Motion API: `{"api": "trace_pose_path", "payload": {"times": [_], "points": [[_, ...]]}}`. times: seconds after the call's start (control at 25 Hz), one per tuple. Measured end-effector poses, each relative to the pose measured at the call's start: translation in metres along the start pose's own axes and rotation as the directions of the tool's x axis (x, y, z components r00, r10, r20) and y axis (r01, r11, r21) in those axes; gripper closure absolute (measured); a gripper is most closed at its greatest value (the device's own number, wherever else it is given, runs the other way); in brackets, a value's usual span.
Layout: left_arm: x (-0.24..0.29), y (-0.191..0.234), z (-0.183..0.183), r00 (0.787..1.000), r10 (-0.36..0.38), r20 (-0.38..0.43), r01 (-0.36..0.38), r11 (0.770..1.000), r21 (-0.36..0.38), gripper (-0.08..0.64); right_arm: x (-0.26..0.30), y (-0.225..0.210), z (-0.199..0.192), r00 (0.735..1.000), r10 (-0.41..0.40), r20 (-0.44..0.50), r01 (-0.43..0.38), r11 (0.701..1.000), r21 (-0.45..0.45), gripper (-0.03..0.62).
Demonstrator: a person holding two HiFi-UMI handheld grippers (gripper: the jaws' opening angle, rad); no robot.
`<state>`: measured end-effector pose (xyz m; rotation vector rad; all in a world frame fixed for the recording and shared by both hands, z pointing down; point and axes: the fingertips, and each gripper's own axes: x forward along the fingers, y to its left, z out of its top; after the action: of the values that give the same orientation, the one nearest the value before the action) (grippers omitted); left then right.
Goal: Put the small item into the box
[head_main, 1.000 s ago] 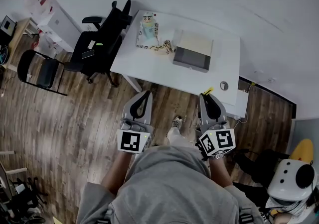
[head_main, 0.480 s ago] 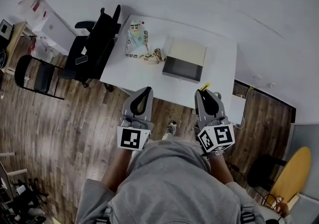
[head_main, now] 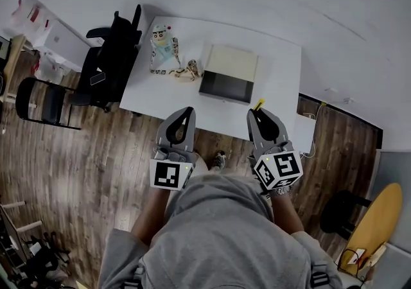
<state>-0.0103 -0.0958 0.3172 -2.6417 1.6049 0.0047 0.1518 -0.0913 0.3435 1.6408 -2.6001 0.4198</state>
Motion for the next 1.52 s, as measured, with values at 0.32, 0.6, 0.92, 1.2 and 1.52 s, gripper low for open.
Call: {"api": "trace_pose_path", "payload": {"times": [0.32, 0.6, 0.92, 1.2, 1.52], "points": [[0.028, 0.001, -0.014, 0.996, -0.068, -0.064, 0.067, 0.998, -0.018, 0.557, 0.019, -0.012, -0.012, 0.997, -0.022, -0.073, 0.022, 1.0, -0.001, 0.52], [0.071, 0.023, -0.024, 0.985, -0.147, -0.096, 0.143, 0.989, -0.046, 0.557, 0.051, -0.021, -0.015, 0.989, -0.079, -0.122, 0.082, 0.997, 0.016, 0.52], [0.114, 0.044, -0.04, 0.966, -0.233, -0.11, 0.224, 0.97, -0.089, 0.557, 0.091, -0.031, -0.02, 0.976, -0.139, -0.169, 0.147, 0.988, 0.04, 0.52], [0.133, 0.065, -0.056, 0.95, -0.288, -0.124, 0.275, 0.955, -0.111, 0.557, 0.115, -0.037, -0.035, 0.957, -0.186, -0.222, 0.201, 0.979, 0.047, 0.52], [0.149, 0.076, -0.073, 0.938, -0.313, -0.15, 0.297, 0.947, -0.122, 0.557, 0.141, -0.043, -0.059, 0.932, -0.176, -0.318, 0.194, 0.981, 0.025, 0.52]]}}
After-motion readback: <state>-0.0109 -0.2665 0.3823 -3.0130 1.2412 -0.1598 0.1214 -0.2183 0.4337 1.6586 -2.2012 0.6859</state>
